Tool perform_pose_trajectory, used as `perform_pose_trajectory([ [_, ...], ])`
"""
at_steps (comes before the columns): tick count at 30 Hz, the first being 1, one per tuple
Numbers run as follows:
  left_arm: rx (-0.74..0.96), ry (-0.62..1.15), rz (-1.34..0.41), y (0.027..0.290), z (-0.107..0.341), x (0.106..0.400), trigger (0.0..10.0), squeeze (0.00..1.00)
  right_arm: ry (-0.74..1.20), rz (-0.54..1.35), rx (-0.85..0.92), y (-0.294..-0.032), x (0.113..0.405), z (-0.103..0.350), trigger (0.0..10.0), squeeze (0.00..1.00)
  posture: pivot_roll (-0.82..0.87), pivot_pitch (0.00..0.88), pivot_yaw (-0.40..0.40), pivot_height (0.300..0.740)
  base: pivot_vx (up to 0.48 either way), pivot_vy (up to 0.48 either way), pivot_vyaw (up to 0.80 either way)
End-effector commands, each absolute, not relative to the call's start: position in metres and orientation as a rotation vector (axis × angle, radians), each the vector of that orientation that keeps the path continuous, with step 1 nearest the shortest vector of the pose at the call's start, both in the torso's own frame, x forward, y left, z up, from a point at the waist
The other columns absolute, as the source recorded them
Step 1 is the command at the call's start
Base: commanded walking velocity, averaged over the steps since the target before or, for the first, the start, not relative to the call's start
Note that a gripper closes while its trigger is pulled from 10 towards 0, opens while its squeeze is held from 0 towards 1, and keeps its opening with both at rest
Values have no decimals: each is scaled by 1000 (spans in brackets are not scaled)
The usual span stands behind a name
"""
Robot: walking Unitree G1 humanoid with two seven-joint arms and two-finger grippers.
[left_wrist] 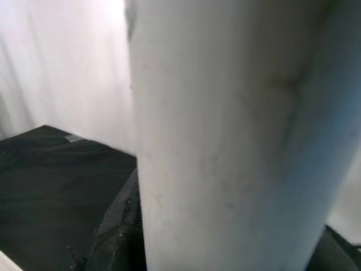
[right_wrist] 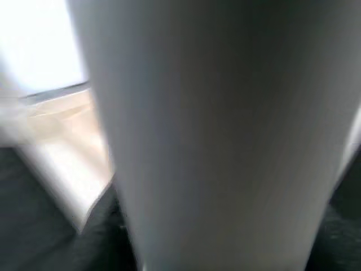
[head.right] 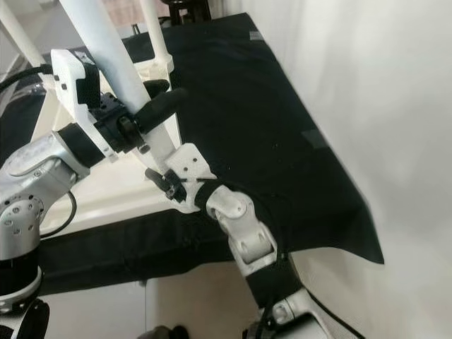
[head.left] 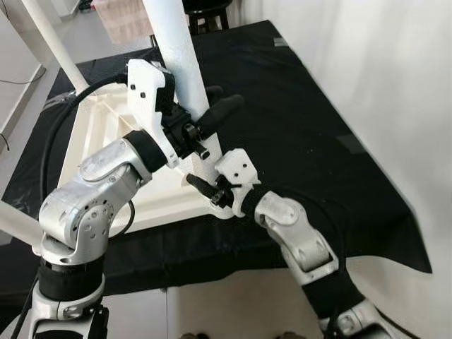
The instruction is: Building children table
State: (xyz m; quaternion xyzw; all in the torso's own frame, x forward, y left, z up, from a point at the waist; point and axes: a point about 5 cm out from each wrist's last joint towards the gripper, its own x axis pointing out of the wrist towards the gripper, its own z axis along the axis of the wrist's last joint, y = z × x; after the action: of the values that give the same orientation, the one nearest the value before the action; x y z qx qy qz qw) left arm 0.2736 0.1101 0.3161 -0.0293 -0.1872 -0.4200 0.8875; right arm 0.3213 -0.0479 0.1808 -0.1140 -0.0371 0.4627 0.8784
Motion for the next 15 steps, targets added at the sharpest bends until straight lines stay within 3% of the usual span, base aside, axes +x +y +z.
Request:
perform_pose_trajectory([
  [1,-46,-404,-900,112,322,270,0,0,-11,1028,-209,-42,318,166,10000,1000,19,143,87,740,0,0,0],
  [3,-43,-402,-910,111,323,271,0,0,-76,1181,-258,-49,324,185,10000,1000,19,146,84,740,0,0,0],
  [6,-43,-402,-910,111,323,271,0,0,-76,1181,-258,-49,324,185,10000,1000,19,146,84,740,0,0,0],
  [7,-41,-400,-922,109,322,270,0,0,-116,1262,-294,-53,331,200,10000,1000,17,147,84,740,0,0,0],
  [8,-42,-398,-932,107,323,270,0,0,-144,1331,-305,-56,337,215,10000,439,18,149,80,740,0,0,0],
  [9,-44,-397,-937,106,322,270,0,0,-155,1388,-304,-56,342,227,10000,0,18,149,80,740,0,0,0],
  [15,-47,-397,-940,104,322,270,0,0,-161,1447,-302,-53,346,239,10000,0,18,155,76,740,0,0,0],
])
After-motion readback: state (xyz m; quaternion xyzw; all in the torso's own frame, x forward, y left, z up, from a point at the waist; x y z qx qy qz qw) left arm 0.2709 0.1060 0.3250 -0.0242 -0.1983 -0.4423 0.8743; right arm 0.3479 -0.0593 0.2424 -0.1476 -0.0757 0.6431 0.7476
